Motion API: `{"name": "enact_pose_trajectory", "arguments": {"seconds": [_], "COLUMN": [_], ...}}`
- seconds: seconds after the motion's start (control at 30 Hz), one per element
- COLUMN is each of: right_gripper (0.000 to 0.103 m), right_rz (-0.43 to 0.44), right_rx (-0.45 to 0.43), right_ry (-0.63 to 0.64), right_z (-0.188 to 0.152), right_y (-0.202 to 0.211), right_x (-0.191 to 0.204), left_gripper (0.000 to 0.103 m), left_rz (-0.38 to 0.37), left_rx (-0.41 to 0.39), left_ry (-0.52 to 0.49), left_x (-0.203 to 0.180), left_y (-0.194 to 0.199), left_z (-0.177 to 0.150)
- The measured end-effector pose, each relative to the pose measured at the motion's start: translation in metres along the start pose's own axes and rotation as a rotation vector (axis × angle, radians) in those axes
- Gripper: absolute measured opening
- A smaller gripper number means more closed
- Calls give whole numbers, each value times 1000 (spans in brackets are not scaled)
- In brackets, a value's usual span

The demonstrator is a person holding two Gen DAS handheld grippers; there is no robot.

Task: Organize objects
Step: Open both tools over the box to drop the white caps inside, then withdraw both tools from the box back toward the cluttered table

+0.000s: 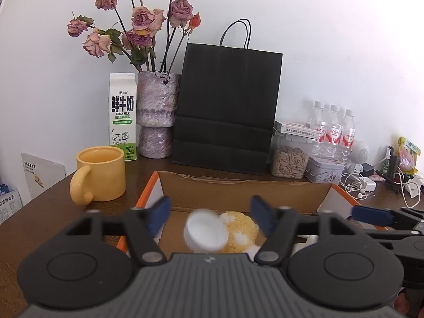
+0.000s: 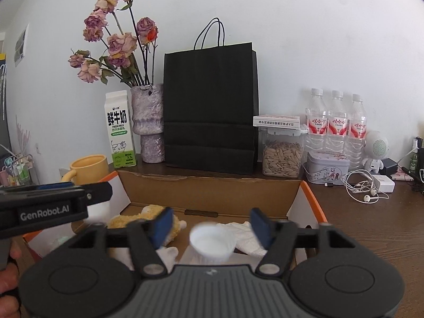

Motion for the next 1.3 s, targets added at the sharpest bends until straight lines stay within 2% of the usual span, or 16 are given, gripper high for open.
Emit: {"name": "enact_pose_trajectory", "arguments": {"seconds": [0.03, 0.13, 0.77, 1.1, 1.3], "right_gripper": [103, 103, 103, 103, 103], "right_rz": [-13, -35, -65, -64, -62], "right_rx": [-9, -13, -29, -35, -19], "right_ry": [0, -1, -30, -16, -2], "right_z": [0, 2, 7, 2, -6], "right_y": [3, 7, 35, 55, 66], "right_x": [-1, -3, -11, -13, -9], "left_gripper": [103, 103, 103, 103, 103], "left_rz": [16, 40, 7, -17, -20], "left_rx": [-17, -26, -7, -19, 2], "left_ry": [2, 6, 49, 15, -8], "left_x": [1, 3, 10, 5, 1], "left_y": [2, 5, 19, 38, 52], "left_z": [1, 2, 3, -2, -11]}}
Point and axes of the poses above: each gripper's, at about its wrist camera, not at the fingertips, and y roughly against the way its jaws point, x to its left, z to its top, the point moved 3 cm from there along -y, roughly the way its jaws point, and after that the axes turned 1 degree about -x, right-handed, at the moved point
